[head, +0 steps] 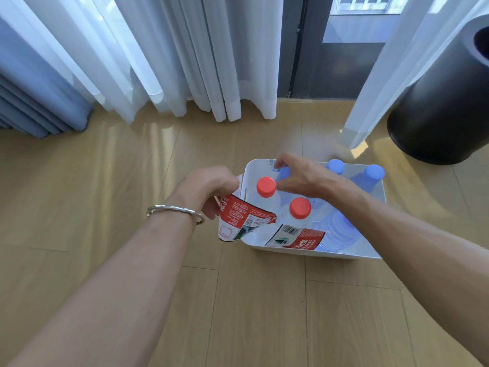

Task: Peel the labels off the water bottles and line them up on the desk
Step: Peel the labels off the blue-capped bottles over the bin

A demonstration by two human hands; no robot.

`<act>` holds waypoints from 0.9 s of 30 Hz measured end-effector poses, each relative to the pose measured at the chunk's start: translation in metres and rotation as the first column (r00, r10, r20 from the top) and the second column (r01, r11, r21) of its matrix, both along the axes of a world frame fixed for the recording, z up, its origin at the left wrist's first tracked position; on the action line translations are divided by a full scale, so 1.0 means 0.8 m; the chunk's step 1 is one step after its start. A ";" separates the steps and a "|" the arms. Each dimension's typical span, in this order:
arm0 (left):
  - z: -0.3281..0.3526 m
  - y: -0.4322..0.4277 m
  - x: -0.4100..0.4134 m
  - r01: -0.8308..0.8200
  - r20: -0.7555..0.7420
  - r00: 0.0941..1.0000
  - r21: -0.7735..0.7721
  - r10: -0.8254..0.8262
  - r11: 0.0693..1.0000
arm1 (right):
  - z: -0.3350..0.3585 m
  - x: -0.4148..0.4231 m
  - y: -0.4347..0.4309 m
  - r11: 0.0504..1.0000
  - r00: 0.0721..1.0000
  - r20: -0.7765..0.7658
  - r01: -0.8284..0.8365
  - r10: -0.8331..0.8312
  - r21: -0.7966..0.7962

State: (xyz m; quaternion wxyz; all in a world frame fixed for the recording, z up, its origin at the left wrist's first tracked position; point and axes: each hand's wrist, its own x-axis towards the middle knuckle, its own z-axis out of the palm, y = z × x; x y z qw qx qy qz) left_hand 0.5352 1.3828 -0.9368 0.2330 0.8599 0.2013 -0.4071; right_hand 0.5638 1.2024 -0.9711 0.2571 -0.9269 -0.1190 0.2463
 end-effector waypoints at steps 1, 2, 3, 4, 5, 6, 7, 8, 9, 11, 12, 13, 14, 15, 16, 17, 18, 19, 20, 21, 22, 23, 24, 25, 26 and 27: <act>0.002 0.000 -0.001 0.011 -0.008 1.000 -0.015 -0.011 1.000 | 0.011 0.003 0.000 0.998 0.999 -0.016 -0.051 0.052 0.034; 0.003 0.000 -0.001 0.021 -0.018 1.000 -0.033 -0.022 0.999 | 0.023 0.006 0.000 0.992 0.992 -0.043 -0.115 0.117 0.059; 0.005 0.001 -0.002 0.028 -0.025 0.999 -0.047 -0.029 0.999 | 0.035 0.007 0.002 0.981 0.978 -0.092 -0.181 0.188 0.075; 0.006 0.001 -0.003 0.033 -0.029 0.999 -0.056 -0.035 0.998 | 0.046 0.006 0.004 0.968 0.956 -0.156 -0.241 0.250 0.073; 0.008 0.000 -0.003 0.036 -0.029 0.999 -0.065 -0.038 0.997 | 0.054 0.003 0.007 0.954 0.932 -0.202 -0.296 0.300 0.047; 0.009 -0.001 -0.003 0.041 -0.020 0.999 -0.079 -0.043 0.996 | 0.058 -0.002 0.012 0.939 0.918 -0.207 -0.344 0.338 0.006; 0.010 -0.003 -0.003 0.044 -0.007 0.999 -0.099 -0.045 0.994 | 0.059 -0.007 0.016 0.926 0.914 -0.181 -0.376 0.364 -0.038; 0.010 -0.006 -0.002 0.041 0.008 0.999 -0.123 -0.041 0.992 | 0.057 -0.011 0.020 0.919 0.916 -0.135 -0.389 0.378 -0.068; 0.010 -0.009 -0.002 0.038 0.022 0.999 -0.145 -0.036 0.989 | 0.055 -0.014 0.023 0.918 0.921 -0.083 -0.388 0.382 -0.079; 0.007 -0.013 -0.002 0.042 0.044 0.998 -0.175 -0.034 0.984 | 0.050 -0.015 0.025 0.932 0.935 0.008 -0.353 0.354 -0.082; 0.004 -0.012 -0.002 0.047 0.050 0.998 -0.178 -0.038 0.983 | 0.048 -0.014 0.023 0.942 0.943 0.044 -0.325 0.329 -0.087; 0.003 -0.012 -0.002 0.049 0.049 0.998 -0.176 -0.041 0.983 | 0.048 -0.014 0.020 0.952 0.951 0.073 -0.294 0.301 -0.084; 0.002 -0.011 -0.002 0.052 0.042 0.998 -0.175 -0.046 0.983 | 0.047 -0.013 0.017 0.961 0.957 0.102 -0.266 0.273 -0.075; 0.003 -0.011 -0.002 0.061 0.031 0.998 -0.171 -0.057 0.983 | 0.046 -0.013 0.014 0.968 0.959 0.130 -0.244 0.250 -0.065; 0.005 -0.011 -0.002 0.076 0.019 0.997 -0.166 -0.073 0.983 | 0.044 -0.013 0.012 0.972 0.960 0.154 -0.226 0.232 -0.059; 0.007 -0.012 -0.003 0.092 0.009 0.996 -0.160 -0.092 0.983 | 0.042 -0.013 0.012 0.977 0.961 0.173 -0.208 0.214 -0.053; 0.008 -0.012 -0.003 0.107 0.003 0.994 -0.155 -0.108 0.982 | 0.041 -0.013 0.012 0.980 0.963 0.186 -0.192 0.197 -0.044; 0.009 -0.012 -0.002 0.119 -0.004 0.993 -0.152 -0.121 0.981 | 0.039 -0.013 0.013 0.983 0.964 0.190 -0.182 0.186 -0.036; 0.008 -0.012 -0.002 0.125 -0.013 0.992 -0.146 -0.129 0.981 | 0.038 -0.014 0.014 0.983 0.965 0.189 -0.180 0.182 -0.030; 0.008 -0.013 -0.001 0.126 -0.027 0.991 -0.134 -0.131 0.983 | 0.037 -0.014 0.016 0.983 0.965 0.185 -0.184 0.185 -0.024; 0.007 -0.013 0.000 0.121 -0.045 0.991 -0.120 -0.127 0.985 | 0.037 -0.014 0.018 0.982 0.966 0.178 -0.190 0.190 -0.018; 0.006 -0.013 0.000 0.109 -0.061 0.991 -0.105 -0.116 0.988 | 0.038 -0.014 0.019 0.980 0.966 0.169 -0.198 0.196 -0.010; 0.006 -0.013 0.001 0.092 -0.063 0.993 -0.082 -0.098 0.992 | 0.038 -0.013 0.019 0.979 0.966 0.160 -0.204 0.201 -0.003; 0.006 -0.011 0.001 0.070 -0.050 0.996 -0.055 -0.073 0.996 | 0.040 -0.012 0.018 0.979 0.967 0.150 -0.206 0.204 0.000; 0.005 -0.008 0.001 0.044 -0.026 0.999 -0.025 -0.044 0.999 | 0.041 -0.011 0.015 0.978 0.969 0.138 -0.209 0.207 0.003; 0.003 -0.004 0.001 0.021 -0.004 1.000 0.005 -0.021 1.000 | 0.043 -0.010 0.013 0.978 0.970 0.125 -0.210 0.208 0.006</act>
